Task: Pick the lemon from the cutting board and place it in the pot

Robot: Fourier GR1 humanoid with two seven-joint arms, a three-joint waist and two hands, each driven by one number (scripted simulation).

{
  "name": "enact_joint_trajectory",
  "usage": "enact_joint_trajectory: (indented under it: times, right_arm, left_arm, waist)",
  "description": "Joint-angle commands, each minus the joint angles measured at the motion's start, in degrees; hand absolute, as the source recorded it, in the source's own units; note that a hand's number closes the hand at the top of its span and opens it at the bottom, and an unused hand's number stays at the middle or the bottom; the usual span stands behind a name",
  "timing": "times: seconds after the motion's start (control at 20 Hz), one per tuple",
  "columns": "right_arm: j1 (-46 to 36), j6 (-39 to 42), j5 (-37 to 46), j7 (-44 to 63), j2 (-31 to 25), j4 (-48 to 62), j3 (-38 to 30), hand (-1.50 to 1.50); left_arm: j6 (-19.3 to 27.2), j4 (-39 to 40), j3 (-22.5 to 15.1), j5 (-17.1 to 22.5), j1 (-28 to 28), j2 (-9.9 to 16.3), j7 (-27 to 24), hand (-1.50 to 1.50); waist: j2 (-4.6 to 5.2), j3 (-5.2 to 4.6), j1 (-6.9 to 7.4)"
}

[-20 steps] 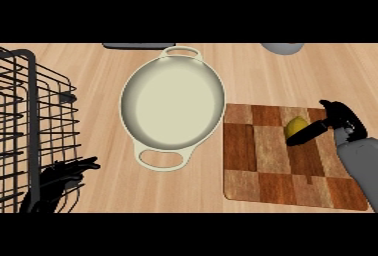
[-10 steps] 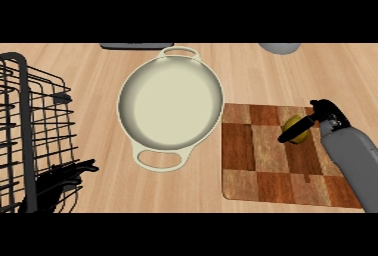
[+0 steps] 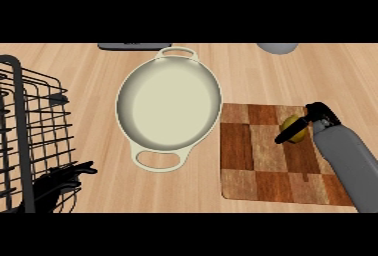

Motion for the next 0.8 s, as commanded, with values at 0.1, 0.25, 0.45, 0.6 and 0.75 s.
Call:
enact_joint_trajectory:
  times: [0.1,0.25,0.45,0.6,0.75]
  right_arm:
    - [-1.42,3.21,0.28,-2.13,0.48,4.25,0.2,1.5]
    - [-2.32,0.82,2.76,-1.6,2.35,3.39,1.87,1.5]
    - [-3.59,3.19,2.27,-3.86,-0.09,5.54,-0.04,1.5]
    - [-2.93,1.91,3.06,-1.98,2.42,3.91,0.97,1.5]
    - [-3.57,1.17,3.74,-1.83,3.02,4.24,0.79,1.5]
  left_arm:
    - [6.79,-3.22,1.9,-5.35,-6.7,1.91,-0.8,0.0]
    - [6.75,-1.56,3.36,-5.14,-8.8,2.85,-0.08,0.0]
    - [6.42,-2.78,2.91,-5.24,-8.86,2.47,0.13,0.0]
    - [5.13,-1.88,4.29,-4.21,-8.3,3.82,-0.04,0.0]
    - [6.53,-2.68,3.09,-5.98,-6.93,2.28,-1.64,0.0]
  waist:
    - [-0.22,-0.42,-0.19]
    - [-0.26,-0.46,-0.55]
    - [-0.21,-0.43,-0.64]
    - [-0.43,-0.48,-0.89]
    - [-0.43,-0.48,-0.69]
